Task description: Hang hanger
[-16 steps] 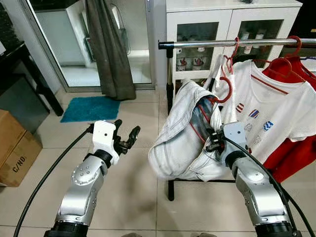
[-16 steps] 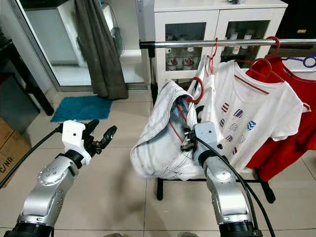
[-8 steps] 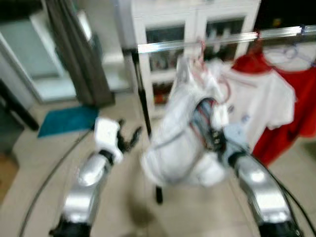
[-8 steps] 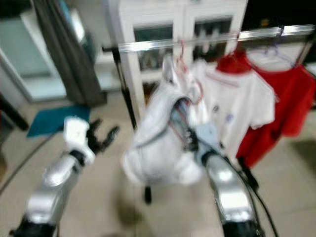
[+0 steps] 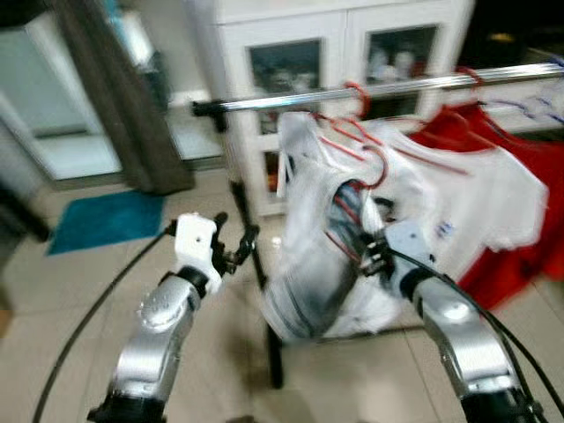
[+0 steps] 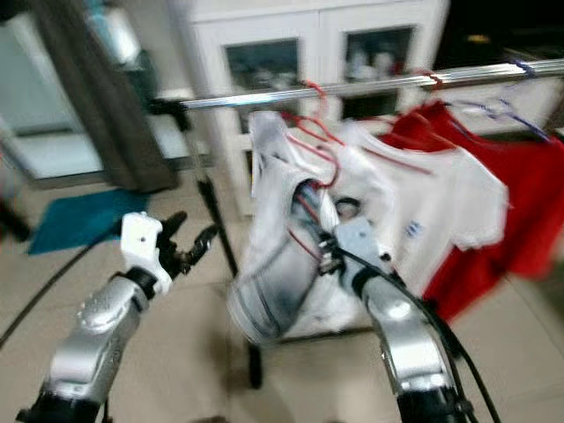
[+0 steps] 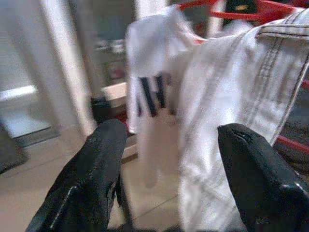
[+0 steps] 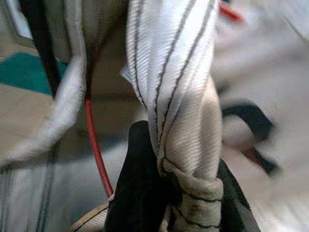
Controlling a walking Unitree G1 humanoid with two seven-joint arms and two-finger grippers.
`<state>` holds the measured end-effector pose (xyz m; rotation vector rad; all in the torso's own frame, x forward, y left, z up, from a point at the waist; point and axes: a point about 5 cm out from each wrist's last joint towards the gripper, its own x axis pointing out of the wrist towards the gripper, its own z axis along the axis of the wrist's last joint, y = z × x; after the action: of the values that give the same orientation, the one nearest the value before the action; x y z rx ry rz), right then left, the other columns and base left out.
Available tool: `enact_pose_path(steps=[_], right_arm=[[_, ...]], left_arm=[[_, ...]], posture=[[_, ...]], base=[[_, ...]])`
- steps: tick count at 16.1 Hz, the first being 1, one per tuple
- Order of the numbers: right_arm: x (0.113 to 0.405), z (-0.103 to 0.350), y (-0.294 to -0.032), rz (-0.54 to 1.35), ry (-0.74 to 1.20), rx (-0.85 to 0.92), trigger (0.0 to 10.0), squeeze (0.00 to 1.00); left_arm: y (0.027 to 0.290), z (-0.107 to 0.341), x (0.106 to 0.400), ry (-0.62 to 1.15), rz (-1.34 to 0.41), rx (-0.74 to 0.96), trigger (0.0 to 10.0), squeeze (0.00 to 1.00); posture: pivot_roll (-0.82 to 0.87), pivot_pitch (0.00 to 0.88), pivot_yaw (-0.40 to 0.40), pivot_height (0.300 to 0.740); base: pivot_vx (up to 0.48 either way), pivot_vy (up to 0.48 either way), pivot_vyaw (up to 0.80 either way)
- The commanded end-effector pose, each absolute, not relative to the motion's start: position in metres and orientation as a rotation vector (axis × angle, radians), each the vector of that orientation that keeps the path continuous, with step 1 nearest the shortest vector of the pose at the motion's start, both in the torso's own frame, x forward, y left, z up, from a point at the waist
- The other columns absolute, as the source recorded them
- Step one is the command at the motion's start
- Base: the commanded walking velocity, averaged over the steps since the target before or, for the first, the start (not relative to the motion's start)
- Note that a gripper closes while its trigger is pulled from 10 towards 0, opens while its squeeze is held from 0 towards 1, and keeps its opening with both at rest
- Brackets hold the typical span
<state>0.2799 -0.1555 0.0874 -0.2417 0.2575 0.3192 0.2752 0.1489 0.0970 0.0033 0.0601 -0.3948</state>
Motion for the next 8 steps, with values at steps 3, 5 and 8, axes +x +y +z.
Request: enact_pose_path(steps=[3, 5, 8], right_arm=[[0.287, 0.110, -0.145, 0.331, 0.126, -0.251, 10.0, 0.00], [0.289, 0.115, -0.151, 0.286, 0.107, -0.255, 10.0, 0.00], [0.291, 0.118, -0.153, 0.270, 0.080, -0.249, 10.0, 0.00]], left_arm=[[0.160, 0.099, 0.275, 0.055, -0.364, 0.020, 10.0, 0.00], [0.159, 0.099, 0.274, 0.062, -0.378, 0.021, 10.0, 0.00], [0.157, 0.097, 0.272, 0.070, -0.401, 0.036, 10.0, 0.00]], posture=[[-0.03, 0.000, 0.083, 0.740], [-0.04, 0.000, 0.085, 0.740], [-0.04, 0.000, 0.086, 0.740]], base=[[0.225, 0.000, 0.00], [0.000, 0.000, 0.00], [0.000, 0.000, 0.00]])
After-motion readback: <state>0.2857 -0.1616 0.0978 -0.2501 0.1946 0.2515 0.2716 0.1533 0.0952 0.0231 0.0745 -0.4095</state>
